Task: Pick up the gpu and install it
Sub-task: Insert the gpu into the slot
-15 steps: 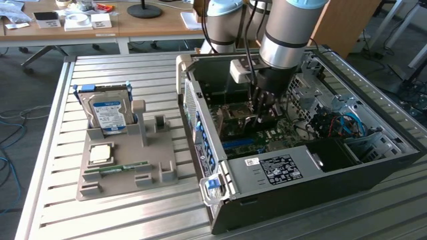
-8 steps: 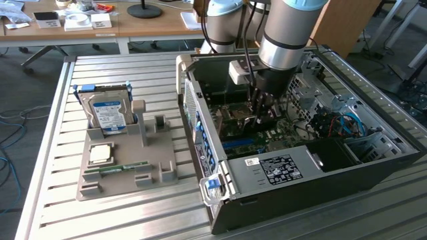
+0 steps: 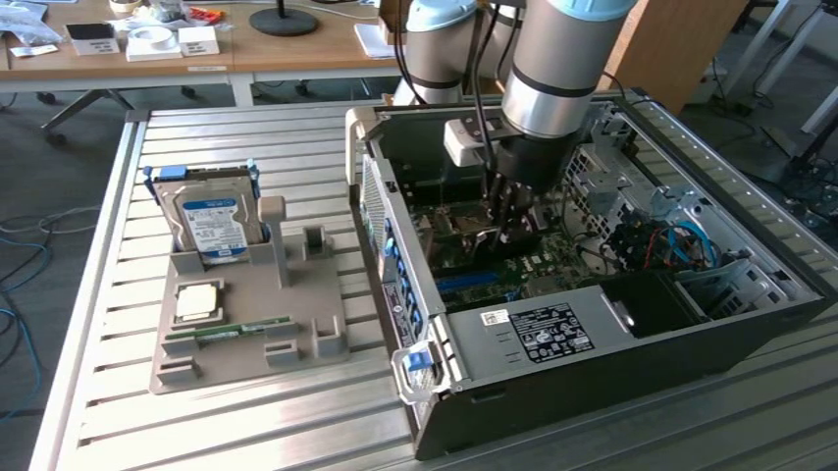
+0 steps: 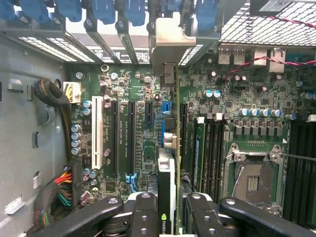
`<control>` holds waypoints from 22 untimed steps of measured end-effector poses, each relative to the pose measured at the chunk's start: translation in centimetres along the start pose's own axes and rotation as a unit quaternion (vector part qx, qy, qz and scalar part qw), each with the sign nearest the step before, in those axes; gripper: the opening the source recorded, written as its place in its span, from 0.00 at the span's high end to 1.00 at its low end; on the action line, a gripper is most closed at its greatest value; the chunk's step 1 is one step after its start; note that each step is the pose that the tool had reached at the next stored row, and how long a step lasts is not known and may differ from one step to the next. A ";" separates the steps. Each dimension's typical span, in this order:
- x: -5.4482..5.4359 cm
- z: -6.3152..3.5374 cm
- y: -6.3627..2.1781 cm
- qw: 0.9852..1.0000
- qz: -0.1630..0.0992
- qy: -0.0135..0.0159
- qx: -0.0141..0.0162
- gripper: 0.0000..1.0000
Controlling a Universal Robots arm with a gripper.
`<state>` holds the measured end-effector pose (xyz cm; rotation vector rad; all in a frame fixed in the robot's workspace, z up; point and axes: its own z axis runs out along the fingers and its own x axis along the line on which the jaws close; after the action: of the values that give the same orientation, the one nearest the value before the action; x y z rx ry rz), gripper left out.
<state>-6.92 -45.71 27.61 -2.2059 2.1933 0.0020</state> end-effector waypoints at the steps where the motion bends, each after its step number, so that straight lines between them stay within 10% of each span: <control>1: 0.0 0.00 0.04 1.000 0.000 0.000 0.000 0.73; 22: 0.0 0.18 0.35 1.000 0.000 0.000 0.000 0.73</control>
<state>-7.26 -45.71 27.42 -2.2054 2.1929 0.0017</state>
